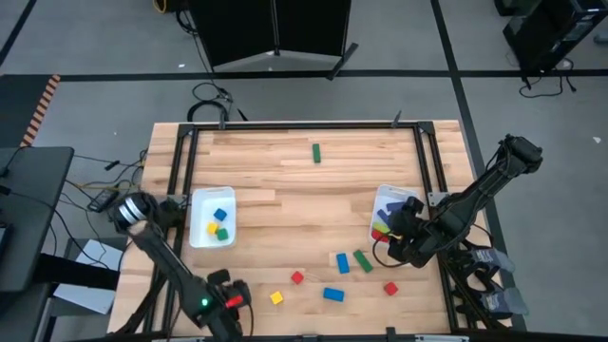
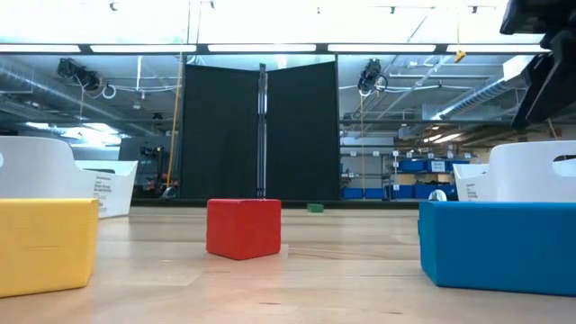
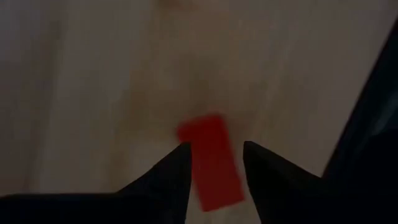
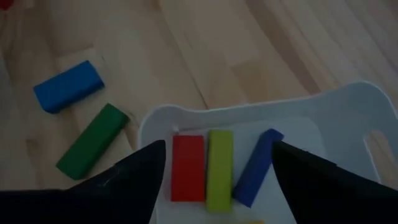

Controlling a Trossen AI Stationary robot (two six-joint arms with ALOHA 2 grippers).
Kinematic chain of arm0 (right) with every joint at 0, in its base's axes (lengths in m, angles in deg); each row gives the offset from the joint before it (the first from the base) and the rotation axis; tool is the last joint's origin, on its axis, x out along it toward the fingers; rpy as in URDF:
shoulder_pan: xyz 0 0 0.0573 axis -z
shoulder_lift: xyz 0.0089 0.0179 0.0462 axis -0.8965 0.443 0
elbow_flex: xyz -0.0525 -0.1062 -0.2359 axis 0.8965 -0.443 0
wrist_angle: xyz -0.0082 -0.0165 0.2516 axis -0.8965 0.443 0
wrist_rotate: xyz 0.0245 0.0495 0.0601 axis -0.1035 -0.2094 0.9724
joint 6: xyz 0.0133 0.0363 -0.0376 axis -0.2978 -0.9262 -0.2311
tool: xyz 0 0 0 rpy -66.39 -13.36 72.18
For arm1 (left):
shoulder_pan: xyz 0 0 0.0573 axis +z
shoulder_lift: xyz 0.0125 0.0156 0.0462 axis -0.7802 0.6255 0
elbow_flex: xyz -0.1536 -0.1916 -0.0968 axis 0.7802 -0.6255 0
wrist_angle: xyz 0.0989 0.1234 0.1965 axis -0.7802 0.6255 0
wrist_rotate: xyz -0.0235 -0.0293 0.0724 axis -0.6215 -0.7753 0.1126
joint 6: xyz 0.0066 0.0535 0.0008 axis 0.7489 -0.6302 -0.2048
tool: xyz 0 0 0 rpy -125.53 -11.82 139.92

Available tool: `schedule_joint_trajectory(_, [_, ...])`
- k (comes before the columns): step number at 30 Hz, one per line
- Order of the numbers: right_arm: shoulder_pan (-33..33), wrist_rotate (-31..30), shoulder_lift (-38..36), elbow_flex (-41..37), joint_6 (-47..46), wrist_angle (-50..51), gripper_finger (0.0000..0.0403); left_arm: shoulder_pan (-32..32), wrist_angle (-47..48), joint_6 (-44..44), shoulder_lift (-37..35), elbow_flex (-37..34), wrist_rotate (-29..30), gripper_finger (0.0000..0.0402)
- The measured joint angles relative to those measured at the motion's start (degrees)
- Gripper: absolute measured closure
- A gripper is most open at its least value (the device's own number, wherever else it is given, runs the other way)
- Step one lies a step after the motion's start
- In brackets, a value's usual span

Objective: Sort blocks by size
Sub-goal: Put the light green game piece into the right bin

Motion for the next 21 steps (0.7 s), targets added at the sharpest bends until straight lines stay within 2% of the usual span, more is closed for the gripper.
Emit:
schedule_joint_trajectory(4, [0.01, -0.47, 0.00, 0.00, 1.77, -1.14, 0.0098, -1.06, 1.52, 1.92, 3.18, 3.35, 0.62, 0.0202])
schedule_joint_trajectory(8, [0.01, -0.60, 0.00, 0.04, 4.11, -3.16, 0.0096, -1.39, 5.06, 7.17, 3.74, 3.24, 2.40, 0.0140])
schedule_joint_trajectory(13, [-0.01, -0.60, 0.00, 0.04, 6.07, -4.06, 0.0100, -1.42, -0.13, 9.38, 4.35, 0.94, 0.90, 0.0090])
schedule_joint_trajectory(17, [-0.01, -0.60, 0.00, 0.07, 7.26, -4.10, 0.0101, -1.31, -1.99, 11.84, 5.65, -0.05, -1.10, 0.0094])
schedule_joint_trajectory(19, [0.01, -0.59, 0.00, 0.07, 8.06, -4.07, 0.0100, -1.29, -1.86, 12.71, 5.91, -0.08, -1.14, 0.0114])
schedule_joint_trajectory(21, [0.01, -0.59, 0.00, 0.07, 8.73, -4.04, 0.0099, -0.96, -1.69, 13.86, 5.94, -0.15, -0.63, 0.0151])
